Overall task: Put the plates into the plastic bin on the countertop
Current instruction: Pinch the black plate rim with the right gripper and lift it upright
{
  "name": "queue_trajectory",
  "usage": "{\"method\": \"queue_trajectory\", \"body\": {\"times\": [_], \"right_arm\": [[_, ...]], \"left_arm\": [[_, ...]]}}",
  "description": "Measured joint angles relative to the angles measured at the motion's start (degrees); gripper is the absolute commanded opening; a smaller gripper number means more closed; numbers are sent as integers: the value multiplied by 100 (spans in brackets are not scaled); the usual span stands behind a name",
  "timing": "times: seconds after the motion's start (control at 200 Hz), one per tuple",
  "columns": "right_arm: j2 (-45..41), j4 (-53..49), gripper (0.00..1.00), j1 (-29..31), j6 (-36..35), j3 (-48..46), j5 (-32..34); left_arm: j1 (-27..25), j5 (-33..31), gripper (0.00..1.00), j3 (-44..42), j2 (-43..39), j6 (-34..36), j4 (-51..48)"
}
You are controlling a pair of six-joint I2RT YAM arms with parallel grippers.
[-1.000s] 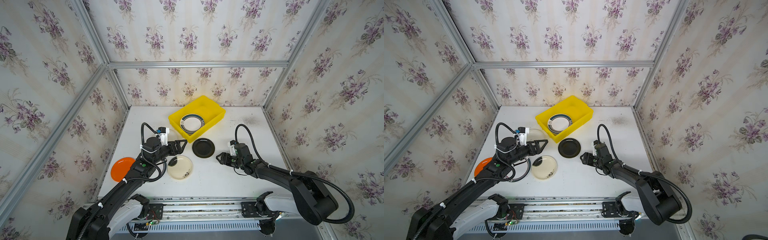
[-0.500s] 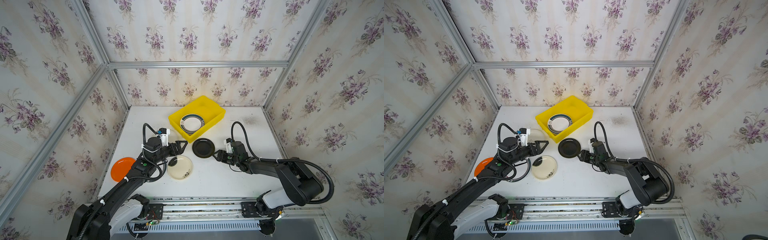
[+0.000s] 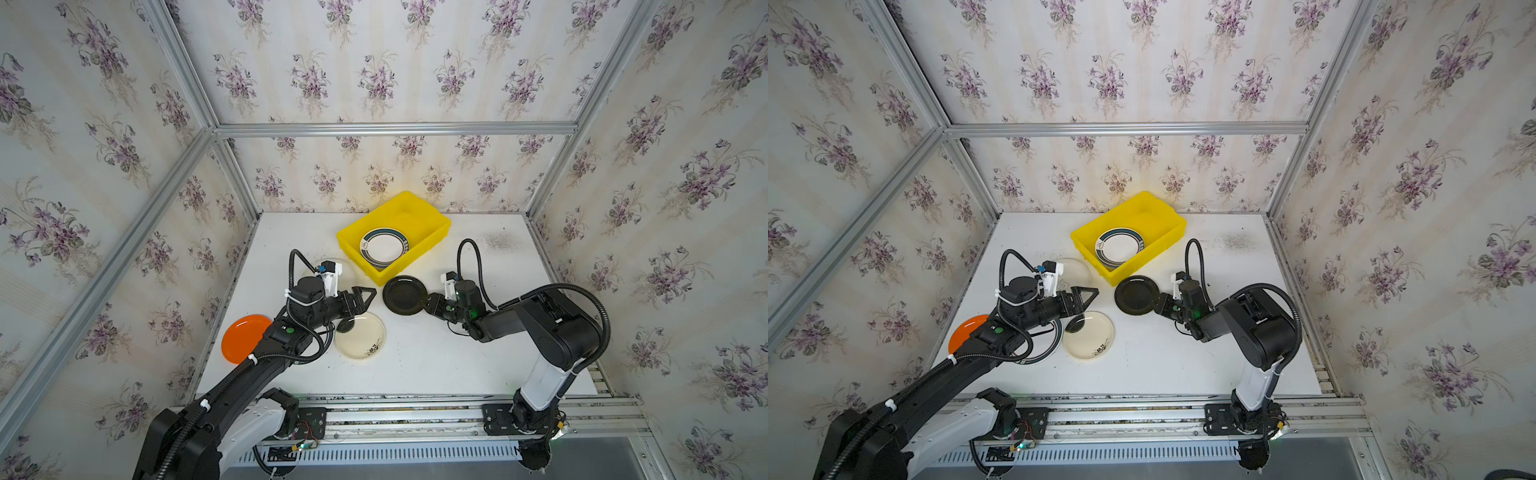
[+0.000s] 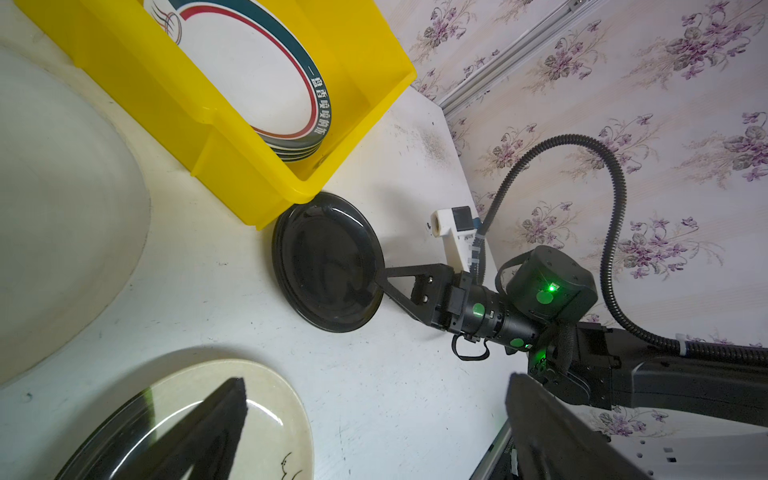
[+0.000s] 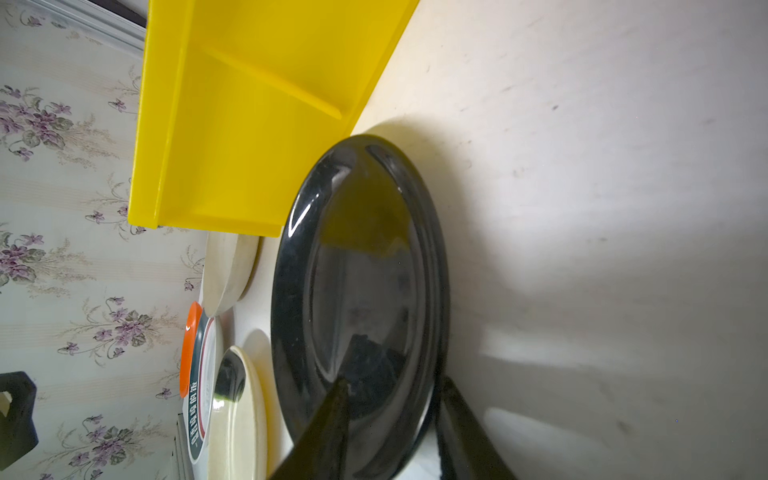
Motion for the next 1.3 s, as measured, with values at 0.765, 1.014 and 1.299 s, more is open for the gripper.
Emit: {"method": "queue_trajectory", "body": {"times": [0.765, 1.014, 1.299], "right_arm": [[7, 1202, 0, -562, 704, -866, 81], [-518, 1021, 0, -564, 807, -1091, 210], [-1311, 752, 0, -575, 1047, -1012, 247]], "left_arm": [[-4, -26, 100, 133, 249, 236, -282], [-4, -24, 100, 133, 201, 297, -334], [4, -46, 100, 133, 212, 354, -365]]}}
